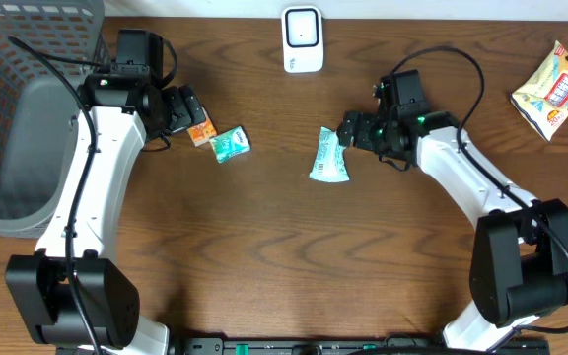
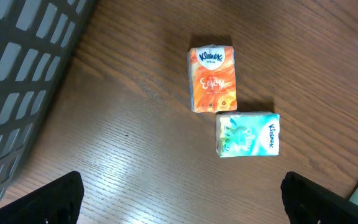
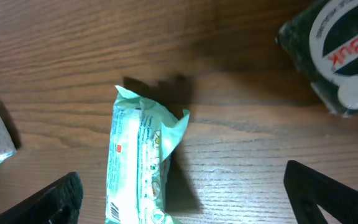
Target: Scan the item barcode
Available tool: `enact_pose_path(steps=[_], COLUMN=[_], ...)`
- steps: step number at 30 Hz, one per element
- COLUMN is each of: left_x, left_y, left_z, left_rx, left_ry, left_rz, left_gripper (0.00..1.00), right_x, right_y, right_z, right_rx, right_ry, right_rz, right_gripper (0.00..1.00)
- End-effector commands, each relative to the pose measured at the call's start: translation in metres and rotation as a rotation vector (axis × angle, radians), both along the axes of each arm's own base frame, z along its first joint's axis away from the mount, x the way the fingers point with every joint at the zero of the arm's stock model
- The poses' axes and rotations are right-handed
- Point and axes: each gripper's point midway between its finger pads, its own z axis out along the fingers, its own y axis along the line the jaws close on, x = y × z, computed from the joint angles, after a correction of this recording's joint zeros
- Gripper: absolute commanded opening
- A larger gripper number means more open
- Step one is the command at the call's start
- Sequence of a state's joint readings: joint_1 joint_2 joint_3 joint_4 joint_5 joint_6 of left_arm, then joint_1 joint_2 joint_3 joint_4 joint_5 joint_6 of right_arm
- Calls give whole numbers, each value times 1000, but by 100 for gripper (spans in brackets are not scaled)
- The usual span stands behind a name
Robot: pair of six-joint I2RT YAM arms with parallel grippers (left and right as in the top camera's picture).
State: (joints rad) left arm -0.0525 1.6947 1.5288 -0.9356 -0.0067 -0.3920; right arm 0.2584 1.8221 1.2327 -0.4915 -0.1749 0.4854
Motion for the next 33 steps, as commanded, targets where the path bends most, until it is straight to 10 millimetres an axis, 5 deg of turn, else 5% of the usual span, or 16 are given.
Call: enact_pose_path(steps=[1, 10, 18, 21, 25, 29, 33], left_x=[1, 1, 1, 1, 1, 1, 1], left_y=[4, 4, 4, 4, 4, 4, 4], left_z=[0, 0, 0, 0, 0, 0, 0], left_rx=[14, 15, 15, 15, 14, 14, 14], left_ry=[2, 2, 2, 2, 2, 2, 2], left_rz=[3, 2, 2, 2, 3, 3, 3], left_gripper=[100, 100, 100, 100, 100, 100, 100], right_x=[-7, -10, -20, -21, -21, -15, -8], right_y=[9, 31, 48, 50, 61, 67, 76], right_z=[-10, -48, -75, -74, -62, -34, 21], right_rx=[19, 104, 175, 184, 280, 429, 622], right_ry=[22, 99, 181, 183, 181, 141, -6], right_rz=[12, 37, 82, 89, 128, 189, 358], right_gripper=[97, 89, 50, 24, 1, 1, 1])
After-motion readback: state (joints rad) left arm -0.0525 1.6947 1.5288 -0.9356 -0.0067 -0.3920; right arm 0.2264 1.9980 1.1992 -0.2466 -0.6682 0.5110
